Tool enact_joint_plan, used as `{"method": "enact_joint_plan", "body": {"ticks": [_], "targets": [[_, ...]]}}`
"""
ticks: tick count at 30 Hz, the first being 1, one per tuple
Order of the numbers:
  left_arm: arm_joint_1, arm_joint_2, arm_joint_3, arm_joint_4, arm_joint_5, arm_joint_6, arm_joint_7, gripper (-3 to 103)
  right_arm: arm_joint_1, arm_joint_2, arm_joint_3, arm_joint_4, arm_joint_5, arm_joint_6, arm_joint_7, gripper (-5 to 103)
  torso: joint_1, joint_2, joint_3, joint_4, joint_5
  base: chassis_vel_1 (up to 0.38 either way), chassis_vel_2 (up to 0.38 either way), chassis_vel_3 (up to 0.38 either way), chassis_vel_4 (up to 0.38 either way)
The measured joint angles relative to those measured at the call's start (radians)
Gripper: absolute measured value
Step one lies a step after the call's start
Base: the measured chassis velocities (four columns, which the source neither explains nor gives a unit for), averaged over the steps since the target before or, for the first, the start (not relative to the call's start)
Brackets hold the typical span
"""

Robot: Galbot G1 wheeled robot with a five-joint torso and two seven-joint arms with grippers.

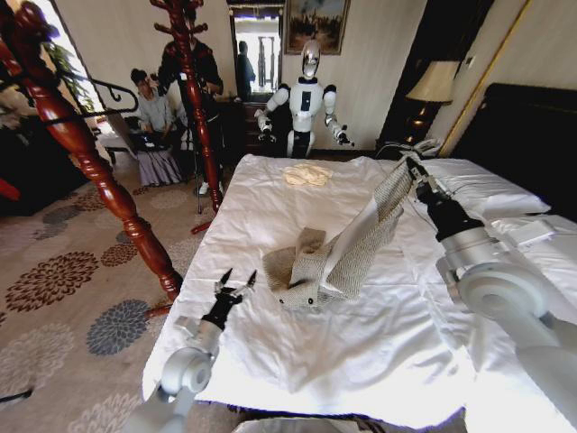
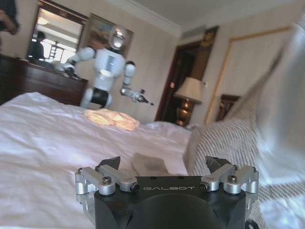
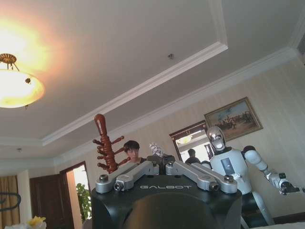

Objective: Pick up the clothes from the bed and hang them on the clothes hanger.

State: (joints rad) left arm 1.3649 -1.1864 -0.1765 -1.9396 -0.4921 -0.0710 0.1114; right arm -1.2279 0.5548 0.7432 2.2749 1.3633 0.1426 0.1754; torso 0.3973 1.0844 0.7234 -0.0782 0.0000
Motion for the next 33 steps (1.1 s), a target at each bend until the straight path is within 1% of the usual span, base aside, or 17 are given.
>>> {"method": "enact_joint_plan", "body": {"ticks": [1,2,4,5,6,7,8,11,12,17,20,21,25,28,30,31,33], "targets": [[-0.011,0.007,0.019,0.015,0.029,-0.007,0.011,100,-0.006,0.0,-0.005,0.0,-0.009,-0.001,-0.001,1,0.0,0.0,0.0,-0.0001,0.0004,0.0,0.0,0.0,0.0],[-0.011,0.007,0.019,0.015,0.029,-0.007,0.011,100,-0.006,0.0,-0.005,0.0,-0.009,-0.001,-0.001,1,0.0,0.0,0.0,-0.0001,0.0004,0.0,0.0,0.0,0.0],[-0.024,0.021,0.035,0.035,0.071,-0.018,0.043,100,-0.01,-0.001,-0.01,0.001,-0.017,-0.004,-0.002,1,0.0,0.0,0.0,0.0,0.0003,0.0,0.0,0.0,0.0],[-0.043,0.045,0.048,0.055,0.13,-0.043,0.104,100,-0.012,-0.001,-0.015,0.003,-0.021,-0.009,-0.002,1,0.0,0.0,0.0,0.0002,0.0003,0.0,0.0,0.0,0.0],[-0.057,0.061,0.056,0.067,0.166,-0.061,0.139,100,-0.012,-0.002,-0.017,0.004,-0.022,-0.012,-0.001,1,0.0,0.0,0.0,0.0003,0.0003,0.0,0.0,0.0,0.0],[-0.057,0.061,0.056,0.067,0.166,-0.061,0.139,100,-0.012,-0.002,-0.017,0.004,-0.022,-0.012,-0.001,1,0.0,0.0,0.0,0.0003,0.0003,0.0,0.0,0.0,0.0],[-0.078,0.082,0.067,0.082,0.199,-0.078,0.173,100,-0.011,-0.004,-0.02,0.004,-0.024,-0.016,0.0,1,0.0,0.0,0.0,0.0003,0.0,0.0,0.0,0.0,0.0],[-0.128,0.121,0.086,0.104,0.232,-0.093,0.204,100,-0.007,-0.005,-0.022,0.004,-0.025,-0.021,0.002,1,0.0,0.0,0.0,0.0001,0.0001,0.0,0.0,0.0,0.0],[-0.128,0.121,0.086,0.104,0.232,-0.093,0.204,100,-0.007,-0.005,-0.022,0.004,-0.025,-0.021,0.002,1,0.0,0.0,0.0,0.0001,0.0001,0.0,0.0,0.0,0.0],[-0.183,0.169,0.118,0.136,0.303,-0.118,0.222,100,0.007,-0.006,-0.021,0.0,-0.023,-0.023,0.002,1,0.0,0.0,0.0,0.0001,0.0001,0.0,0.0,0.0,0.0],[-0.211,0.22,0.163,0.163,0.35,-0.144,0.229,100,0.021,-0.006,-0.019,-0.008,-0.018,-0.023,0.002,1,0.0,0.0,0.0,0.0001,0.0001,0.0,0.0,0.0,0.0],[-0.211,0.22,0.163,0.163,0.35,-0.144,0.229,100,0.021,-0.006,-0.019,-0.008,-0.018,-0.023,0.002,1,0.0,0.0,0.0,0.0001,0.0001,0.0,0.0,0.0,0.0],[-0.266,0.266,0.22,0.2,0.412,-0.189,0.253,100,0.04,-0.008,-0.023,-0.016,-0.016,-0.023,0.002,1,0.0,0.0,0.0,0.0003,0.0001,0.0,0.0,0.0,0.0],[-0.294,0.265,0.243,0.218,0.435,-0.208,0.255,100,0.043,-0.003,-0.025,-0.017,-0.016,-0.024,0.002,1,0.0,0.0,0.0,0.0002,0.0001,0.0,0.0,0.0,0.0],[-0.321,0.234,0.26,0.242,0.475,-0.231,0.252,100,0.043,0.004,-0.027,-0.018,-0.016,-0.024,0.001,1,0.0,0.0,0.0,0.0,0.0,0.0,0.0,0.0,0.0],[-0.321,0.234,0.26,0.242,0.475,-0.231,0.252,100,0.043,0.004,-0.027,-0.018,-0.016,-0.024,0.001,1,0.0,0.0,0.0,0.0,0.0,0.0,0.0,0.0,0.0],[-0.324,0.201,0.265,0.261,0.527,-0.256,0.22,100,0.043,0.005,-0.028,-0.021,-0.007,-0.024,0.001,1,0.0,0.0,0.0,-0.0001,0.0002,0.0,0.0,0.0,0.0]]}}
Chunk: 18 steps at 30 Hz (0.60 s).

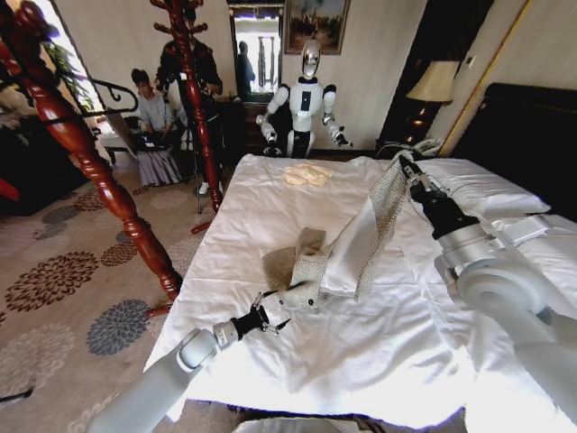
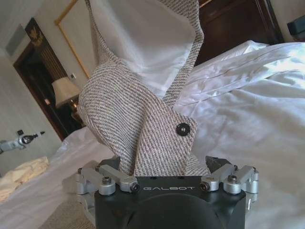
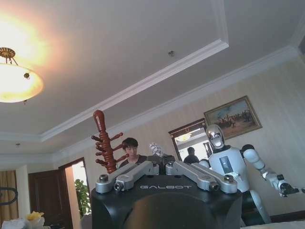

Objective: Pick up the clothes from the bed and hang them on the clothes hanger.

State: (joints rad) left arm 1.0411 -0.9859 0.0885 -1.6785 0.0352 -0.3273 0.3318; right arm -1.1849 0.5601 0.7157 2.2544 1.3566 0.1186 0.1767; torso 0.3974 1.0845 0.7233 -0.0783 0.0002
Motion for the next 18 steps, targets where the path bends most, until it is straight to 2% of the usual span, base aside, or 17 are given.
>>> {"method": "enact_joint_plan", "body": {"ticks": [1,2,6,18], "targets": [[0.003,-0.016,0.001,0.012,0.036,-0.015,-0.023,100,0.005,-0.001,0.0,0.0,0.016,0.0,0.004,1,0.0,0.0,0.0,0.0,0.0,0.0,0.0,0.0,0.0],[0.003,-0.016,0.001,0.012,0.036,-0.015,-0.023,100,0.005,-0.001,0.0,0.0,0.016,0.0,0.004,1,0.0,0.0,0.0,0.0,0.0,0.0,0.0,0.0,0.0],[0.006,-0.06,0.003,0.052,0.16,-0.066,-0.082,100,0.027,-0.009,0.001,-0.006,0.041,0.0,0.008,1,0.0,0.0,0.0,0.0005,0.0,0.0,0.0,0.0,0.0],[-0.017,-0.178,0.003,0.109,0.293,-0.065,-0.195,100,0.033,0.005,-0.006,0.001,0.041,-0.002,0.003,1,0.0,0.0,0.0,0.0002,0.0,0.0,0.0,0.0,0.0]]}}
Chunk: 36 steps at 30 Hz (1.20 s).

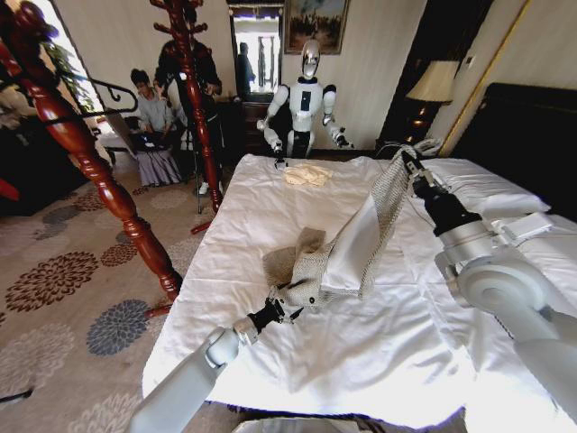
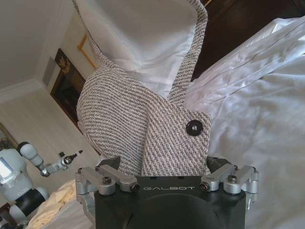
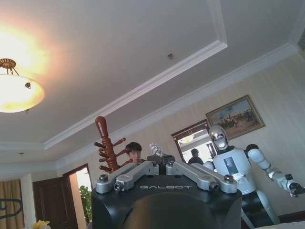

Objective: Pick up the clothes from the bed and hang them on the clothes hanger.

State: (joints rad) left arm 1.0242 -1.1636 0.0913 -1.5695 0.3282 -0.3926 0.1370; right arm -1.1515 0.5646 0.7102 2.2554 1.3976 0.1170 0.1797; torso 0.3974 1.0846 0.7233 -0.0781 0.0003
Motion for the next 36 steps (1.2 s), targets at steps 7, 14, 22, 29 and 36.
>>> {"method": "enact_joint_plan", "body": {"ticks": [7,14,22,29,36], "targets": [[-0.001,-0.058,0.015,0.023,0.027,0.01,-0.04,98,-0.002,0.004,0.001,0.0,0.0,0.0,-0.002,1,0.0,0.0,0.0,0.0,0.0,0.0,0.0,0.0,0.0],[0.006,-0.044,0.015,-0.009,0.008,0.004,-0.043,84,-0.005,0.005,0.004,0.002,-0.002,0.0,-0.004,1,0.0,0.0,0.0,0.0001,0.0,0.0,0.0,0.0,0.0],[0.02,-0.035,0.006,-0.03,-0.001,0.002,-0.041,52,-0.005,0.008,0.004,0.002,-0.007,0.0,-0.006,1,0.0,0.0,0.0,0.0,-0.0001,0.0,0.0,0.0,0.0],[0.061,-0.018,-0.045,-0.098,-0.029,0.004,-0.036,24,-0.011,0.009,0.008,-0.013,-0.017,0.003,-0.006,1,0.0,0.0,0.0,0.0,-0.0001,0.0,0.0,0.0,0.0],[0.104,0.013,-0.114,-0.193,-0.117,0.035,-0.036,3,-0.01,0.011,0.009,-0.01,-0.02,0.004,-0.006,1,0.0,0.0,0.0,0.0,-0.0002,0.0,0.0,0.0,0.0]]}}
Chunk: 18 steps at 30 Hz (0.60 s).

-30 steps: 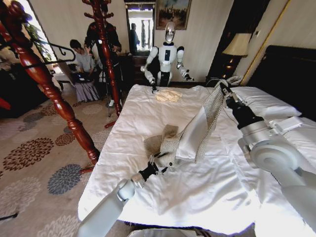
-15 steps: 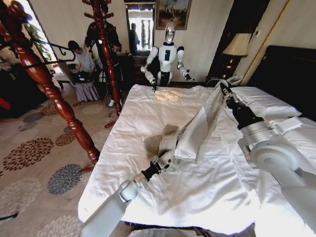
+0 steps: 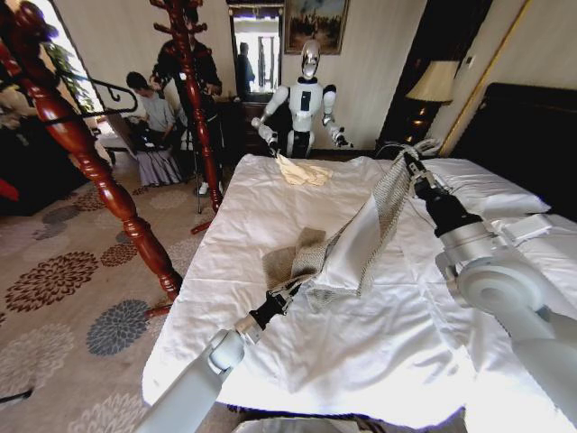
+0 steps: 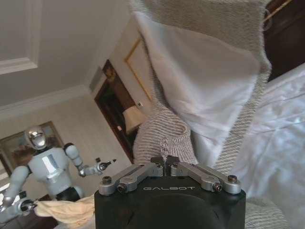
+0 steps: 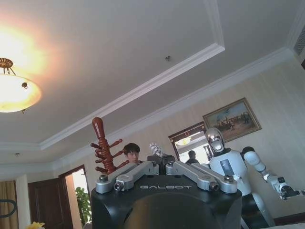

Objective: Pick up the clothes from the bed and hang them on the clothes hanger.

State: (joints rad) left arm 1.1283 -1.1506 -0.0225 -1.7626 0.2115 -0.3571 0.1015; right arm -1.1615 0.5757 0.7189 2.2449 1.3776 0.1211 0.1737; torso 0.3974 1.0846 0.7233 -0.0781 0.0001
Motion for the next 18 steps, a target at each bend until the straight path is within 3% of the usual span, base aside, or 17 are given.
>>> {"method": "enact_joint_plan", "body": {"ticks": [2,5,6,11,12,14,15,18], "targets": [[0.005,0.006,-0.019,-0.023,-0.028,0.01,-0.001,2,0.0,0.0,0.002,0.002,-0.001,0.0,0.0,1,0.0,0.0,0.0,0.0,0.0,0.0,0.0,0.0,0.0],[0.01,0.045,-0.076,-0.113,-0.17,0.062,-0.018,2,-0.011,-0.003,0.014,0.007,-0.014,0.001,0.0,1,0.0,0.0,0.0,0.0,-0.0001,0.0,0.0,0.0,0.0],[0.01,0.045,-0.076,-0.113,-0.17,0.062,-0.018,2,-0.011,-0.003,0.014,0.007,-0.014,0.001,0.0,1,0.0,0.0,0.0,0.0,-0.0001,0.0,0.0,0.0,0.0],[-0.029,0.147,-0.217,-0.262,-0.488,0.178,-0.069,2,-0.038,-0.018,0.042,0.016,-0.067,0.004,-0.001,1,0.0,0.0,0.0,-0.0001,-0.0002,0.0,0.0,0.0,0.0],[-0.029,0.147,-0.217,-0.262,-0.488,0.178,-0.069,2,-0.038,-0.018,0.042,0.016,-0.067,0.004,-0.001,1,0.0,0.0,0.0,-0.0001,-0.0002,0.0,0.0,0.0,0.0],[-0.058,0.214,-0.319,-0.329,-0.633,0.232,-0.107,2,-0.043,-0.027,0.057,0.019,-0.073,0.011,-0.019,1,0.0,0.0,0.0,-0.0001,-0.0001,0.0,0.0,0.0,0.0],[-0.058,0.214,-0.319,-0.329,-0.633,0.232,-0.107,2,-0.043,-0.027,0.057,0.019,-0.073,0.011,-0.019,1,0.0,0.0,0.0,-0.0001,-0.0001,0.0,0.0,0.0,0.0],[-0.098,0.321,-0.437,-0.398,-0.805,0.297,-0.16,2,-0.04,-0.044,0.075,0.021,-0.073,0.021,-0.043,1,0.0,0.0,0.0,0.0002,-0.0006,0.0,0.0,0.0,0.0]]}}
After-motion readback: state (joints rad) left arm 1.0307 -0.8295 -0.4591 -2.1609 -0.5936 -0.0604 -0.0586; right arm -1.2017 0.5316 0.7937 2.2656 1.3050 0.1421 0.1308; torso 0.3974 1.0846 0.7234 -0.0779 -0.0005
